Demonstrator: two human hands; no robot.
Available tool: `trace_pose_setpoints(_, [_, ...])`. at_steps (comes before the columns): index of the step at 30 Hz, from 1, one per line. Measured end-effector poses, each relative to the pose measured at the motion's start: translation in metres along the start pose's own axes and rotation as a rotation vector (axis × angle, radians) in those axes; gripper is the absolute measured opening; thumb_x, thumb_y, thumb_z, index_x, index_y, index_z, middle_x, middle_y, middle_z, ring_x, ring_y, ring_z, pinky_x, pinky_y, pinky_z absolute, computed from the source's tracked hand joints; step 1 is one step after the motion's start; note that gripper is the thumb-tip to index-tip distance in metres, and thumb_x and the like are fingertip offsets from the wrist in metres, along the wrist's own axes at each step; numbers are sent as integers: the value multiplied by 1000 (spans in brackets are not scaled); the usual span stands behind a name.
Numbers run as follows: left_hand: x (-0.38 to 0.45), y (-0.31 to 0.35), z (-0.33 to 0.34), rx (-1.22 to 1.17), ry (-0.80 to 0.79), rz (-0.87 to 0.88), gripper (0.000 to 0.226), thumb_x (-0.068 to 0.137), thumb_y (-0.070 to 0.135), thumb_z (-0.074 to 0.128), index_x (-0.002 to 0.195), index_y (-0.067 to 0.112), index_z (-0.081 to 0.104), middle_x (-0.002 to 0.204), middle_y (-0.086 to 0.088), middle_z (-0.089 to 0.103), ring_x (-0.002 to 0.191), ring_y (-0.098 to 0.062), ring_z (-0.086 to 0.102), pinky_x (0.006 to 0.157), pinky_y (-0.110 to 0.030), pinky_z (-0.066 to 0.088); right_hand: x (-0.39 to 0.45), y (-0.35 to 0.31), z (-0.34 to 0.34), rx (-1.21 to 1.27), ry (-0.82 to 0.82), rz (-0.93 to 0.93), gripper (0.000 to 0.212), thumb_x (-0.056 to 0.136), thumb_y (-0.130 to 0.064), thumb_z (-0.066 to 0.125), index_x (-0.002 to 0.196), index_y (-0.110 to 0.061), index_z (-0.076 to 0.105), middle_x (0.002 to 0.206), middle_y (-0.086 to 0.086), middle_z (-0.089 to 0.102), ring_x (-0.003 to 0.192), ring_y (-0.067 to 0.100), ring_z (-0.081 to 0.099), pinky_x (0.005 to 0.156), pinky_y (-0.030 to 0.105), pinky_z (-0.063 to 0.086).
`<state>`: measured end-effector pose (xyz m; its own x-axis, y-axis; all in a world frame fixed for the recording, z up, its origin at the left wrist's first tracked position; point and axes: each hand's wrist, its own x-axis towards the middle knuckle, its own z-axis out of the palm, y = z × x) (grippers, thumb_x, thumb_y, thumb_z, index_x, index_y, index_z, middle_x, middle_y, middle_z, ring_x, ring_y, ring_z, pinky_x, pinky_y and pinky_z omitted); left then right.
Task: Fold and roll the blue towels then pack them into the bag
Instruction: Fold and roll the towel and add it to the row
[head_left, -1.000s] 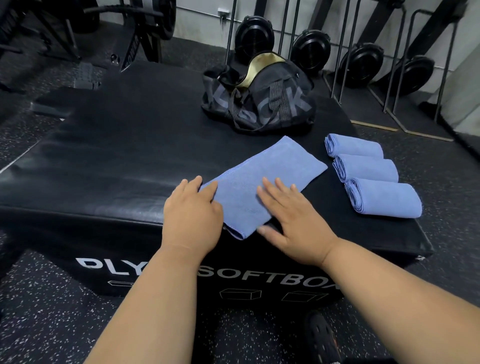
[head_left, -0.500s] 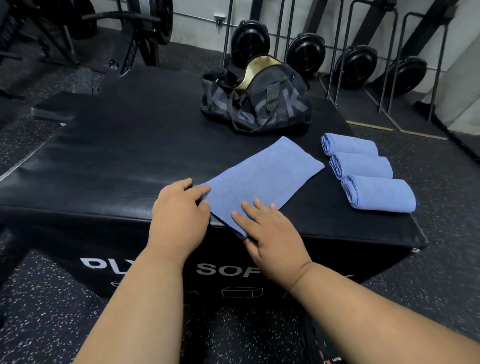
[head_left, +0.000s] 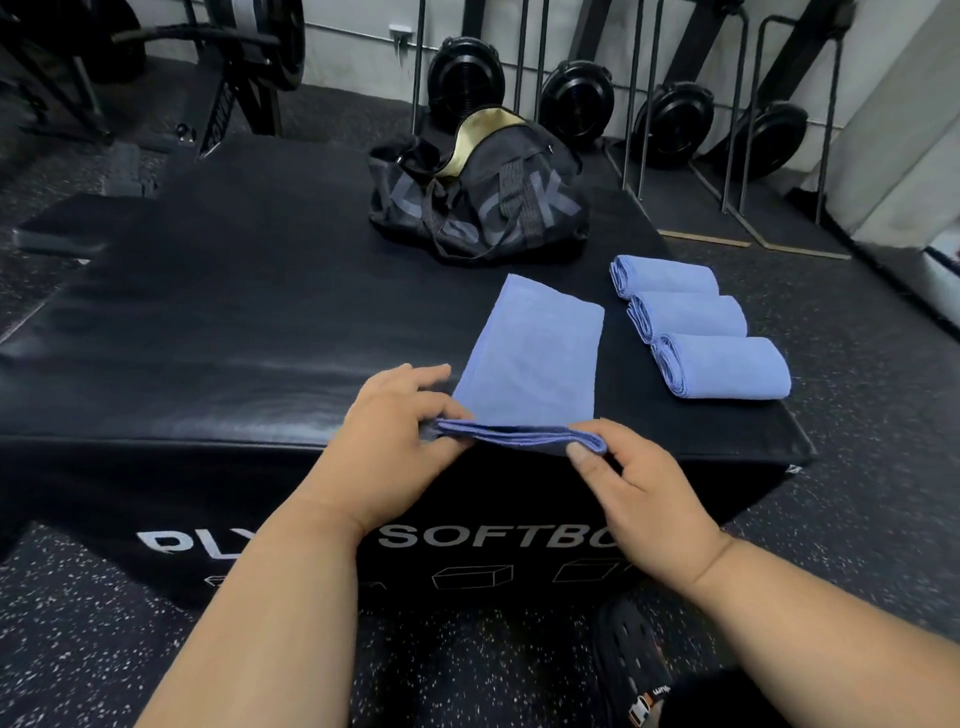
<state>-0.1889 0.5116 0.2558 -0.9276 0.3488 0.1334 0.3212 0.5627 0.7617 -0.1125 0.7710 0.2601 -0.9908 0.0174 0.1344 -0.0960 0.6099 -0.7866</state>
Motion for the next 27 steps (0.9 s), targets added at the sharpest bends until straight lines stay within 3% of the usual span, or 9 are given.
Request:
trace_pose_setpoints(2, [-1, 11, 1, -81, -10, 89, 15, 93, 28, 77, 90, 42, 77, 123, 47, 57, 129, 17, 42, 106, -9, 31, -7, 3, -9, 97, 44, 66, 14, 106, -22, 61, 106, -25, 74, 100, -4, 74, 101, 8, 67, 93, 29, 50])
trace_pose_setpoints(3, [-1, 16, 2, -120, -35, 97, 15, 96, 26, 75, 91, 40, 77, 116, 42, 64, 119, 15, 53, 99, -7, 37, -9, 4, -12, 138, 55, 95, 13, 106, -22, 61, 104, -23, 74, 98, 3, 72, 96, 13, 66, 93, 35, 49])
trace_pose_setpoints(6, [1, 20, 8, -168, -92, -33, 14, 101, 41, 64, 100, 35, 76, 97, 20, 75, 94, -3, 69, 89, -30, 56, -9, 4, -17, 163, 84, 135, 14, 106, -24, 61, 100, -20, 73, 97, 10, 69, 89, 21, 62, 92, 38, 49])
trace_pose_setpoints(8, [4, 20, 15, -148, -72, -102, 29, 101, 51, 57, 100, 27, 73, 93, 11, 75, 91, -14, 70, 86, -44, 58, -5, 2, -19, 144, 113, 156, 15, 106, -25, 61, 96, -22, 73, 94, 8, 70, 86, 18, 62, 87, 32, 50])
trace_pose_setpoints(10, [7, 23, 20, -137, -24, -135, 37, 101, 54, 54, 95, 22, 70, 89, 6, 73, 87, -19, 67, 83, -48, 57, -1, 2, -20, 129, 125, 188, 17, 105, -27, 61, 93, -22, 72, 91, 11, 68, 79, 10, 57, 78, 25, 47])
trace_pose_setpoints(15, [18, 28, 28, -86, 87, -216, 41, 100, 54, 56, 78, 20, 60, 74, 4, 61, 73, -18, 57, 65, -36, 45, 10, 8, -21, 105, 121, 262, 21, 104, -31, 63, 91, -18, 71, 71, 7, 55, 67, 10, 47, 62, 22, 40])
trace_pose_setpoints(18, [25, 30, 32, -16, 95, -278, 39, 99, 55, 57, 77, 22, 60, 72, 7, 63, 73, -16, 59, 64, -36, 47, 17, 14, -21, 80, 123, 319, 28, 102, -35, 65, 90, -11, 69, 68, -1, 48, 62, 11, 42, 57, 23, 36])
trace_pose_setpoints(24, [33, 37, 37, 79, 120, -358, 26, 95, 52, 60, 83, 29, 64, 76, 9, 68, 75, -11, 62, 64, -33, 50, 24, 19, -21, 97, 102, 395, 21, 99, -39, 67, 88, -21, 72, 62, -5, 57, 57, 12, 49, 63, 30, 46])
trace_pose_setpoints(27, [34, 39, 37, 115, 146, -392, 24, 92, 51, 63, 83, 29, 63, 76, 9, 68, 74, -11, 62, 61, -31, 46, 26, 19, -20, 92, 106, 404, 21, 99, -39, 68, 89, -22, 72, 58, -9, 53, 53, 8, 44, 54, 21, 40])
